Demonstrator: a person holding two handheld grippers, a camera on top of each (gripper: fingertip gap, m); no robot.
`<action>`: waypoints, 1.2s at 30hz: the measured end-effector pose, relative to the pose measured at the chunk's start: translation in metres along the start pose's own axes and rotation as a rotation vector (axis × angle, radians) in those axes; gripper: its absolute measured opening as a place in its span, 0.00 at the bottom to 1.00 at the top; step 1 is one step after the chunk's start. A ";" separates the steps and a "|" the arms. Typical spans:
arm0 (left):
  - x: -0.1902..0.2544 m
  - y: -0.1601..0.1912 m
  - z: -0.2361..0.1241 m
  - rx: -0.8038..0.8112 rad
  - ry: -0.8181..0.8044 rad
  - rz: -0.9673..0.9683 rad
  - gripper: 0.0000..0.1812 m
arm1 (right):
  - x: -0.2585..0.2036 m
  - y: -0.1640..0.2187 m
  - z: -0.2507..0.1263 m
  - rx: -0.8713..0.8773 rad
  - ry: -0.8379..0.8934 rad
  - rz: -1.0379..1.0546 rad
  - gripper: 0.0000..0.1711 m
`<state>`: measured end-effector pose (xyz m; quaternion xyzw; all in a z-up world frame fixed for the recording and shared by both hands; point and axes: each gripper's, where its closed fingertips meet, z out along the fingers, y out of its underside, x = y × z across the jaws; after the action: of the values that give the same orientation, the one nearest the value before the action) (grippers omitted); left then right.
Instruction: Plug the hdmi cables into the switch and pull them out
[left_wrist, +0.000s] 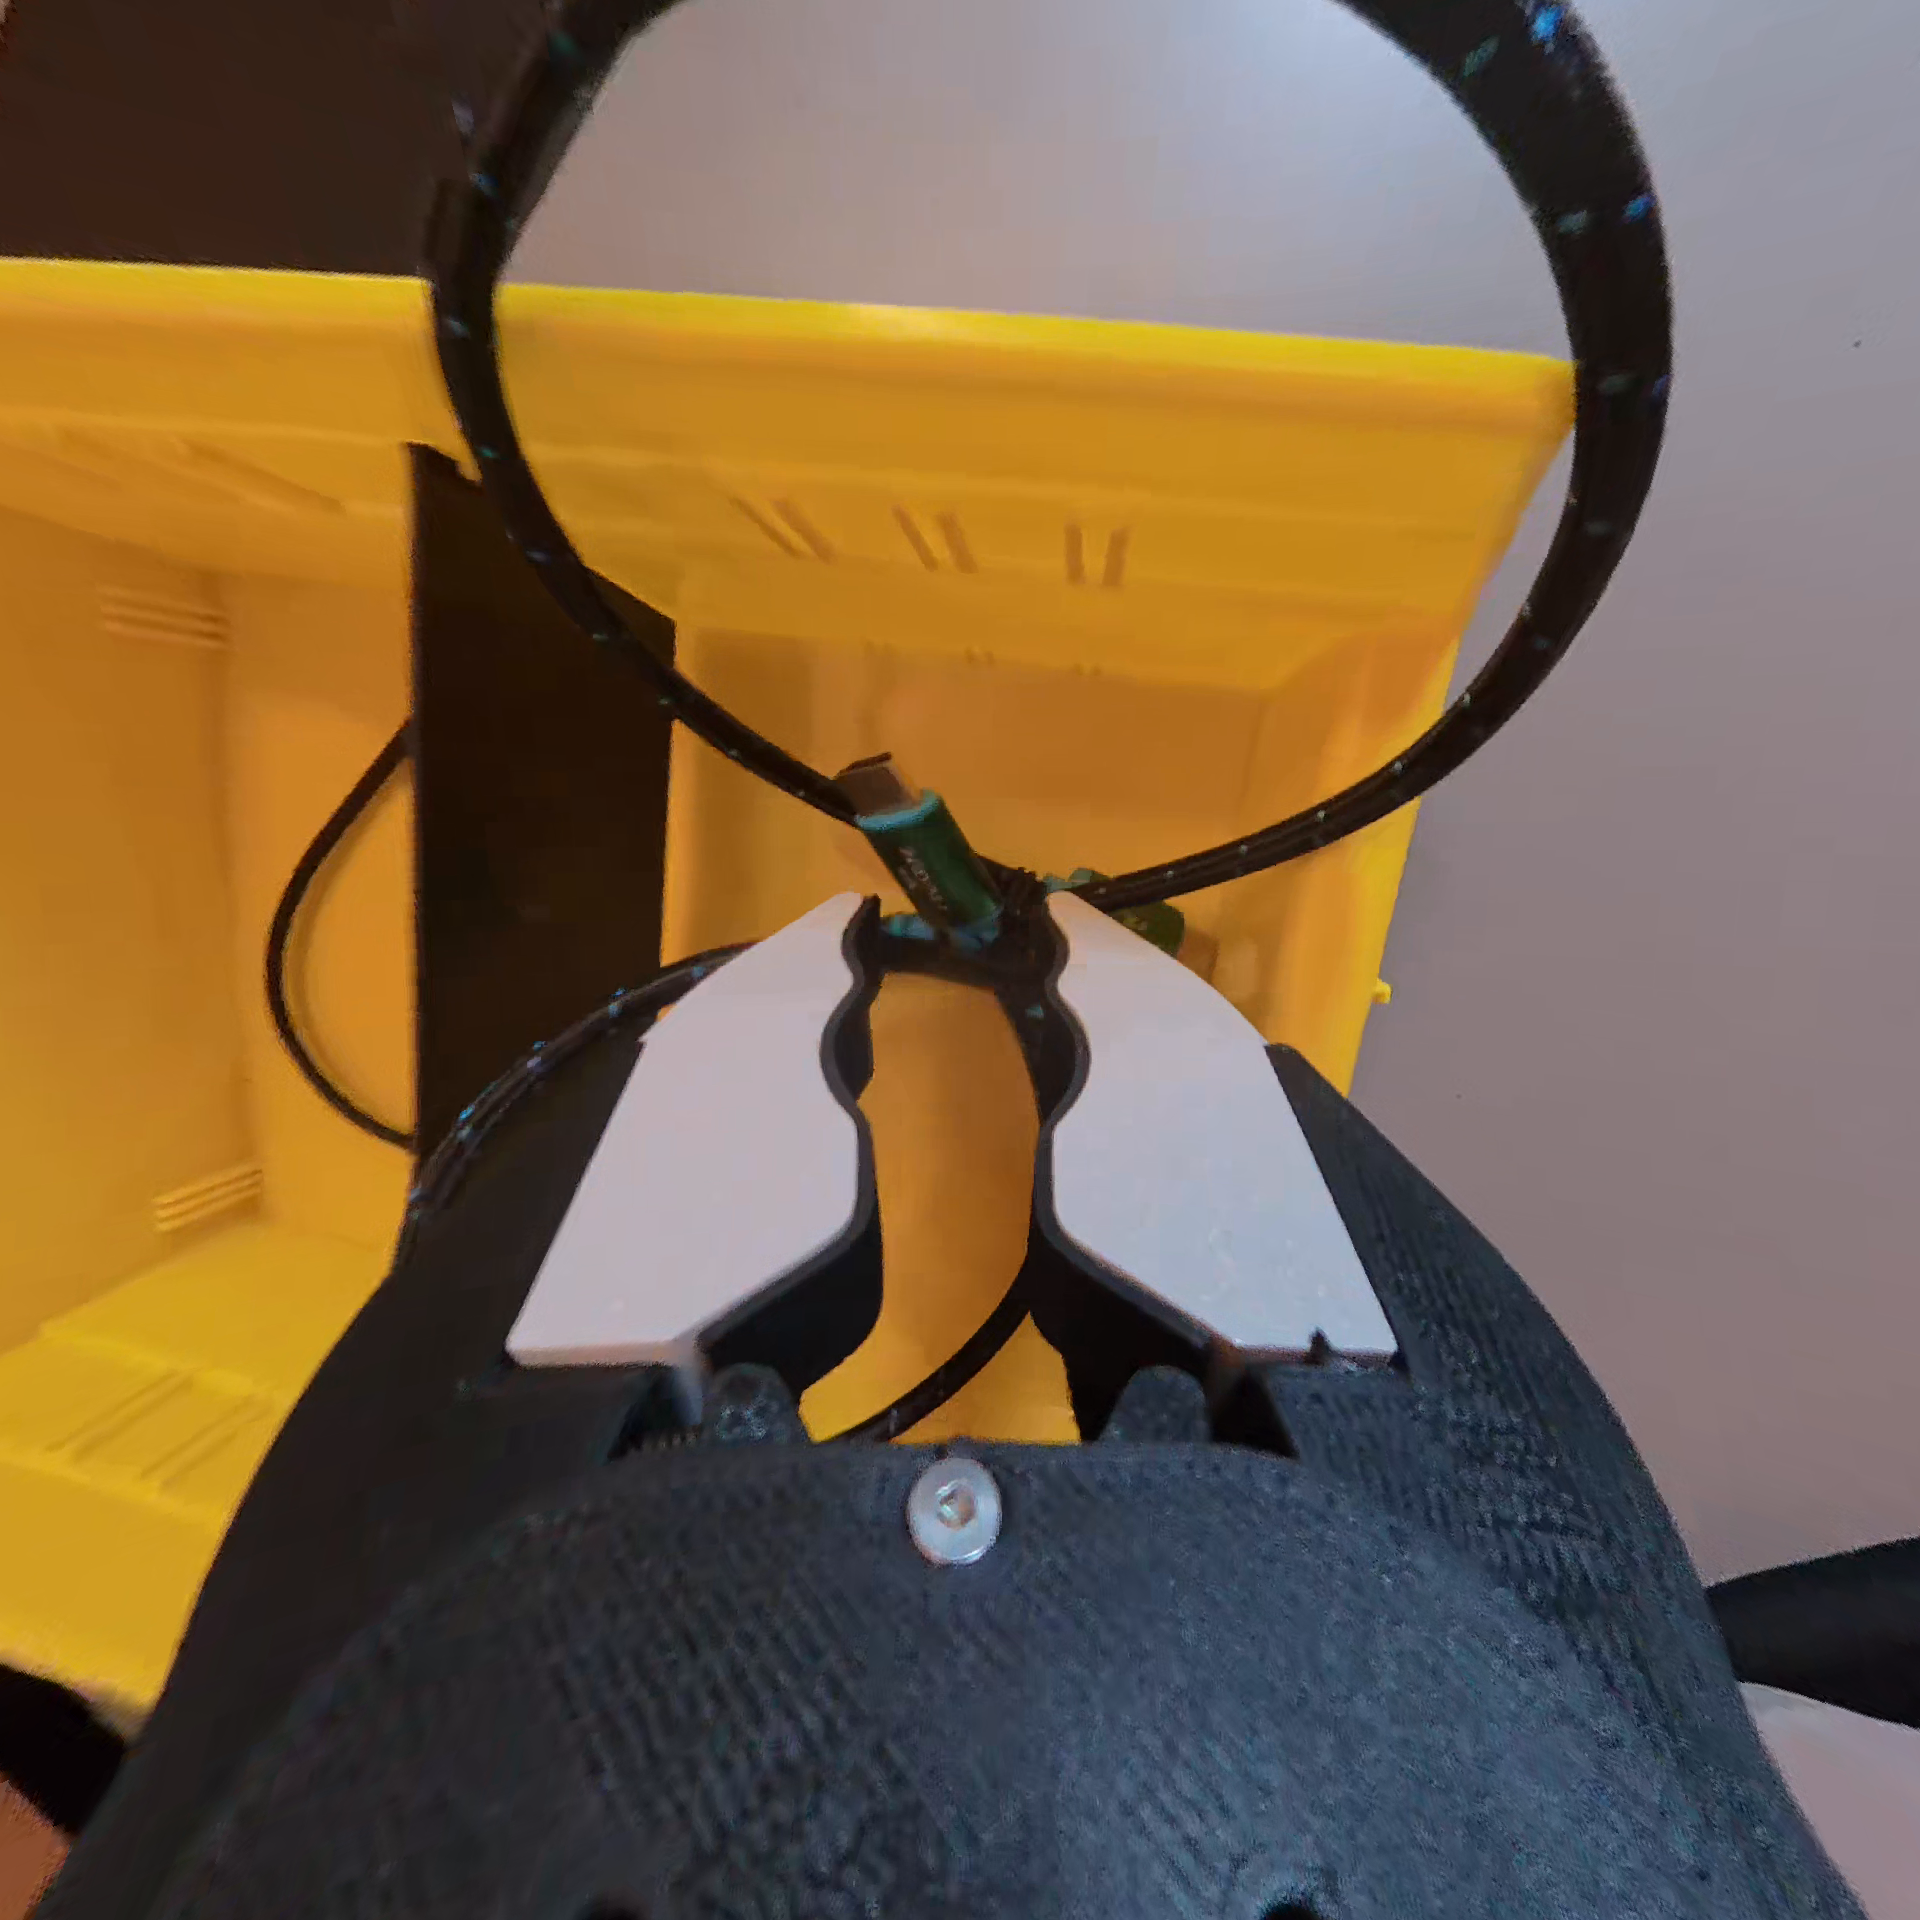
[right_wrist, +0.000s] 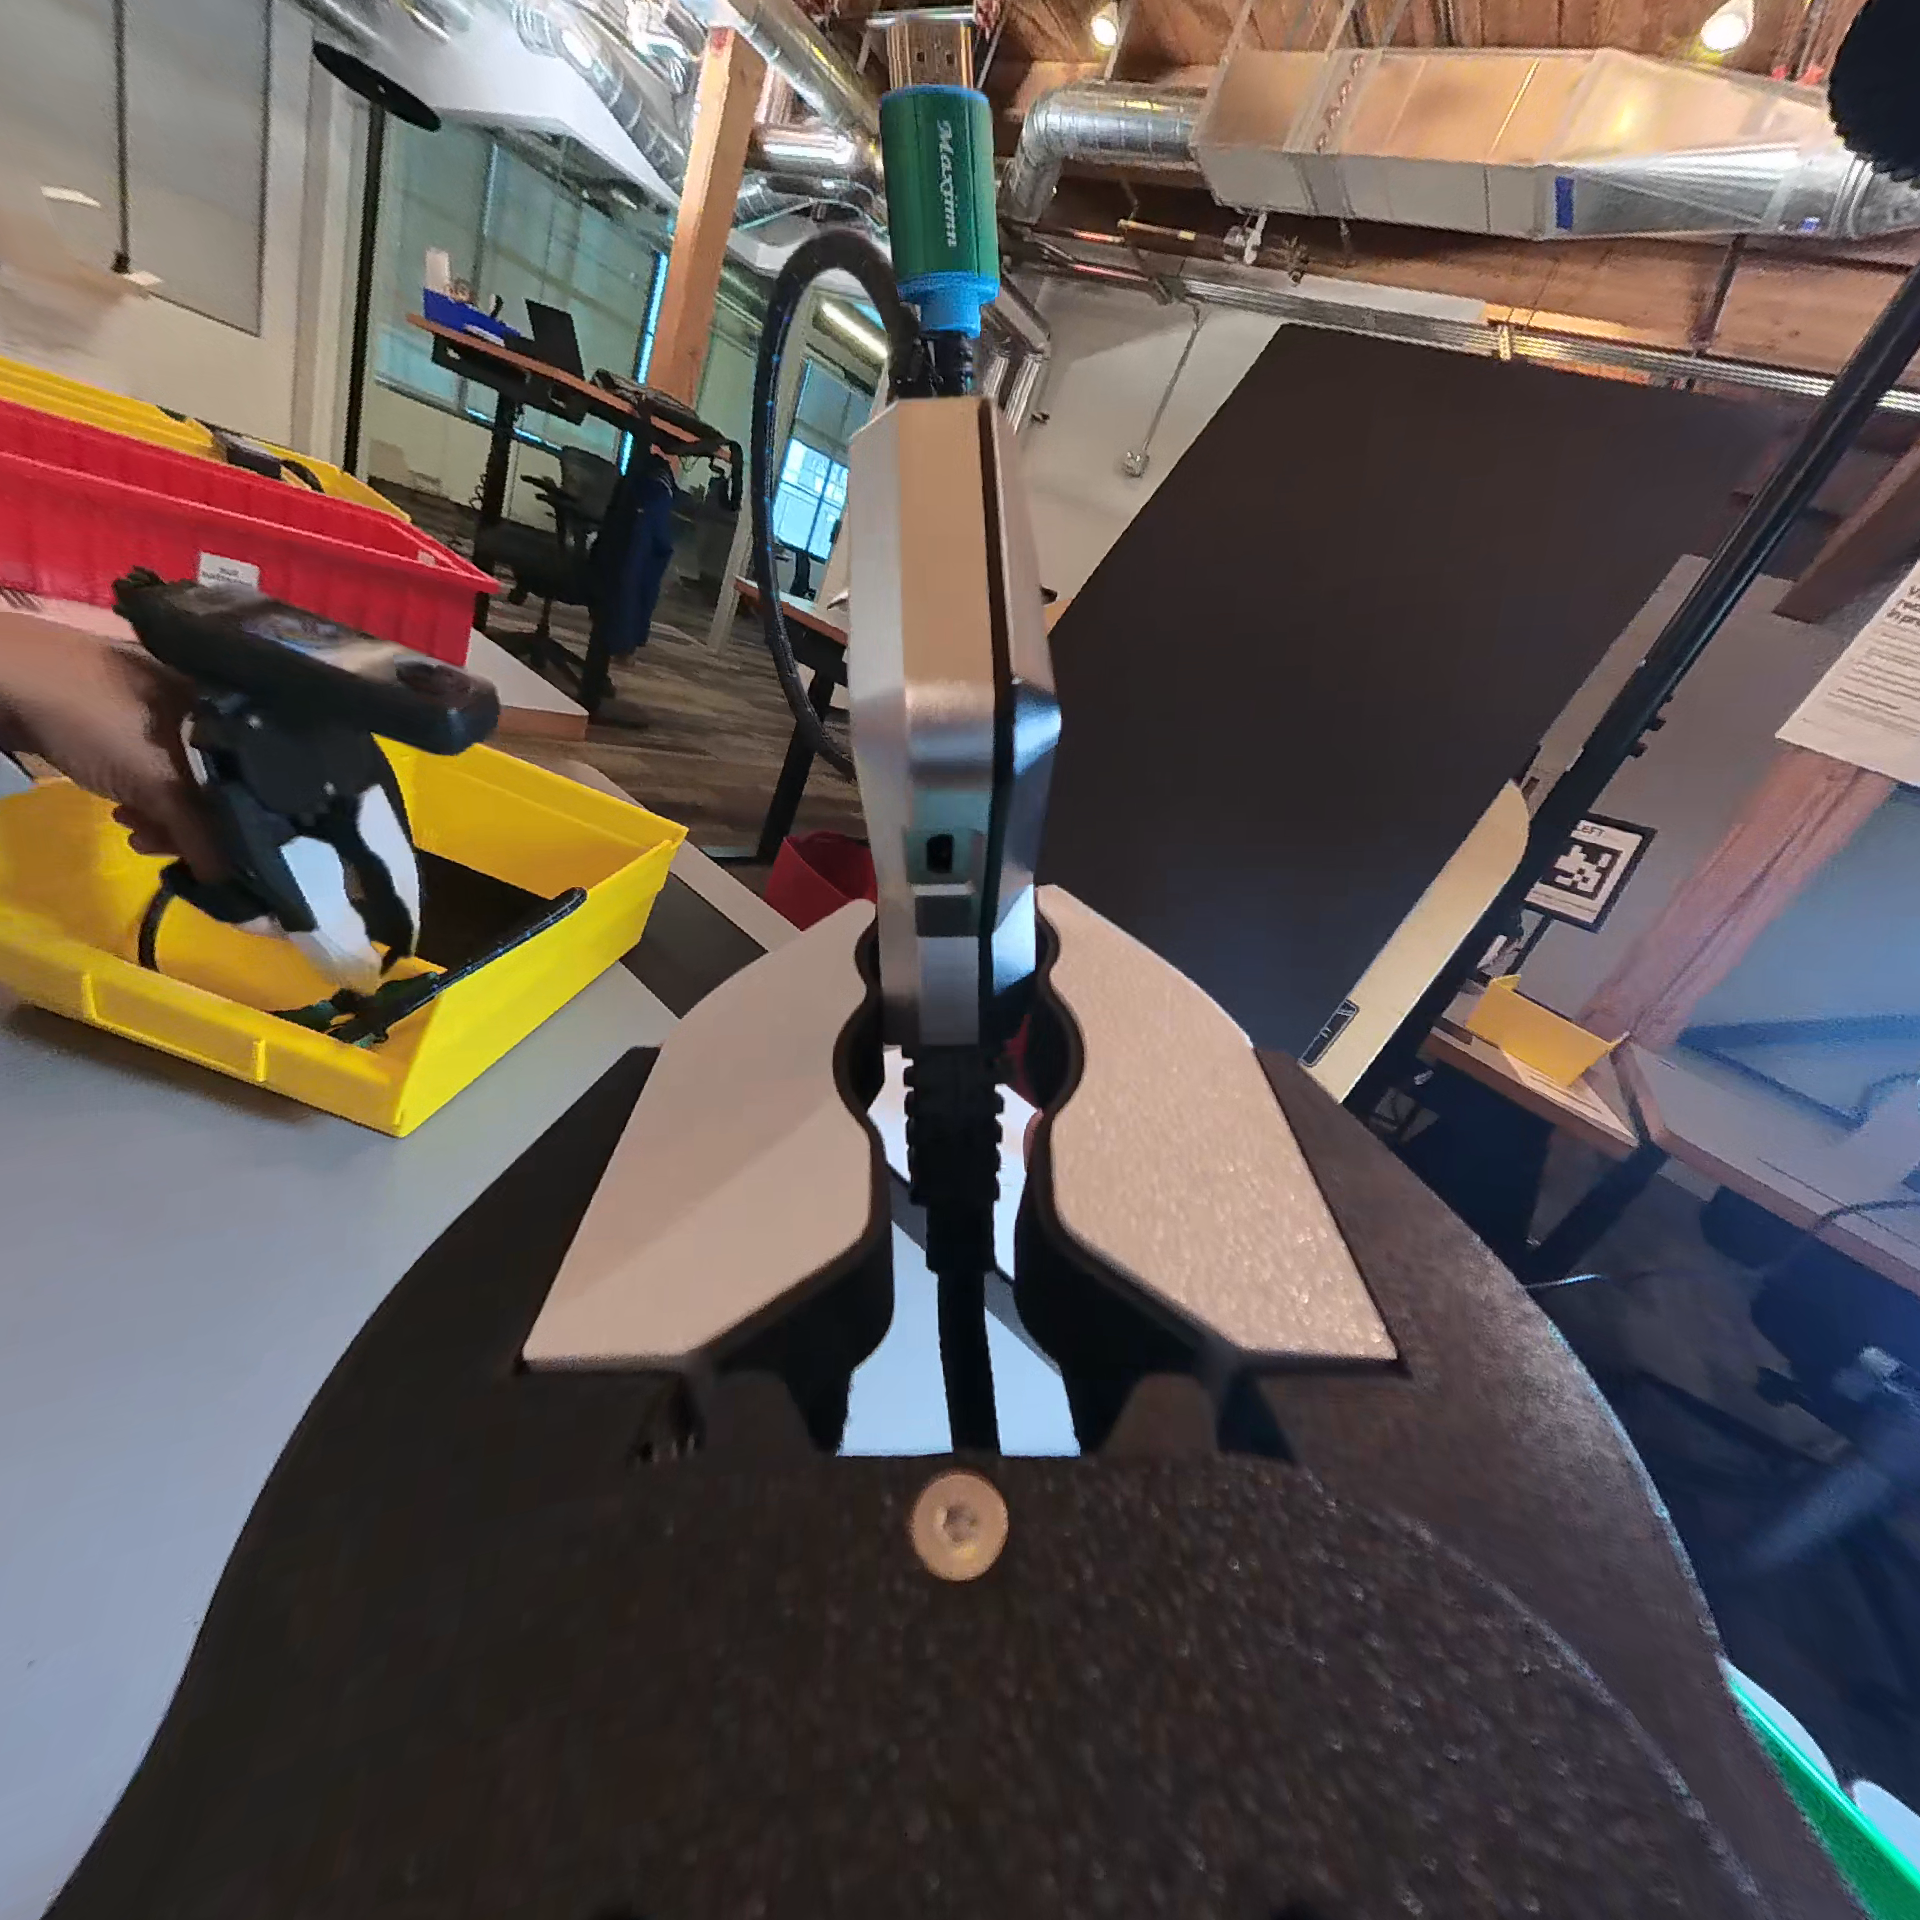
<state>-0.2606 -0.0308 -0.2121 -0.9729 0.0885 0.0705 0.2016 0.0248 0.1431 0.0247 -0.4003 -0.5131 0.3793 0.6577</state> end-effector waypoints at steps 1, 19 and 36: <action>-0.004 0.000 -0.006 0.009 -0.026 -0.006 0.15 | 0.000 0.000 0.000 -0.001 0.003 -0.006 0.13; -0.010 0.001 -0.010 0.144 0.103 -0.205 0.15 | -0.001 0.002 -0.001 -0.013 0.000 -0.027 0.13; -0.009 0.001 0.003 0.153 0.090 -0.303 0.22 | 0.002 0.003 -0.003 -0.024 0.011 -0.032 0.13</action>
<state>-0.2694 -0.0289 -0.2133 -0.9591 -0.0453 -0.0113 0.2791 0.0277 0.1457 0.0217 -0.4020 -0.5202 0.3605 0.6616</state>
